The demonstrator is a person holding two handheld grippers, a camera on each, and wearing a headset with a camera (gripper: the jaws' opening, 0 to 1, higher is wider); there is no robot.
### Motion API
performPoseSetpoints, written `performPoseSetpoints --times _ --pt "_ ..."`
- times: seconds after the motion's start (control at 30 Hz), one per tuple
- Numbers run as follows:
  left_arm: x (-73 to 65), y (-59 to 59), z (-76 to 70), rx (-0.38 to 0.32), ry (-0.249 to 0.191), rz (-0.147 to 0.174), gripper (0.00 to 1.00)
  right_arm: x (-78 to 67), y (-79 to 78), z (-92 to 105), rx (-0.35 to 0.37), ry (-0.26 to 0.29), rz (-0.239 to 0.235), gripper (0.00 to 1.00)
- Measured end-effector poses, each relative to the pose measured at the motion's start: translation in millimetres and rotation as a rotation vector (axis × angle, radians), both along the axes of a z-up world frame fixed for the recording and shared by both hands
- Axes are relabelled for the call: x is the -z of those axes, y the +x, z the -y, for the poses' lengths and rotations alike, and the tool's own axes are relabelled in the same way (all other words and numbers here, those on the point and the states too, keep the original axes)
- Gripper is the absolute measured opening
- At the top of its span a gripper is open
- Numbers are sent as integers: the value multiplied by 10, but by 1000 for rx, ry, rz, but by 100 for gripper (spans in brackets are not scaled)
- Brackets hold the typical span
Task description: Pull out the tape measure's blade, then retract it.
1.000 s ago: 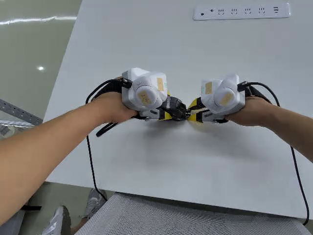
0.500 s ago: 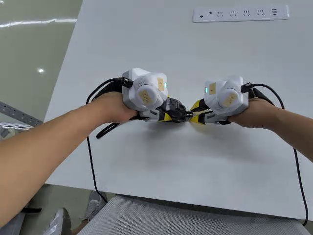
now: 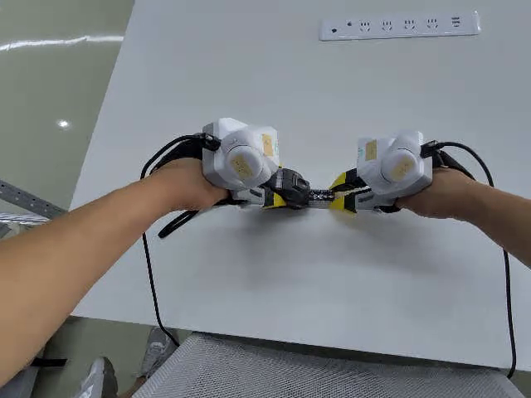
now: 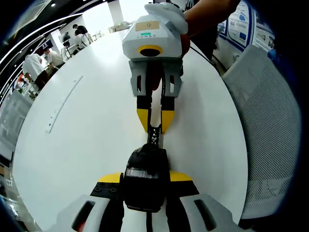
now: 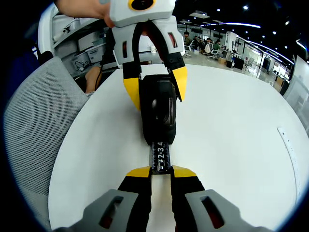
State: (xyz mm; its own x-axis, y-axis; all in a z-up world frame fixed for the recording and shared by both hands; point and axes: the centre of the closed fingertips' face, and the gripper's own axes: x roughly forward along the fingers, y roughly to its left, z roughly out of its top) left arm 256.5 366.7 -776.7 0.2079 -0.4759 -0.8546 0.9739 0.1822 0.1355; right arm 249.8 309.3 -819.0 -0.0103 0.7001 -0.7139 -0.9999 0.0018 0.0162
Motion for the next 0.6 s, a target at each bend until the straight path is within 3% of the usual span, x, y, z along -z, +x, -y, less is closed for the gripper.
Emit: performPoseSetpoints --times 0.6 --pt "21 15 3 5 6 0 29 13 19 311 6 -22 -17 10"
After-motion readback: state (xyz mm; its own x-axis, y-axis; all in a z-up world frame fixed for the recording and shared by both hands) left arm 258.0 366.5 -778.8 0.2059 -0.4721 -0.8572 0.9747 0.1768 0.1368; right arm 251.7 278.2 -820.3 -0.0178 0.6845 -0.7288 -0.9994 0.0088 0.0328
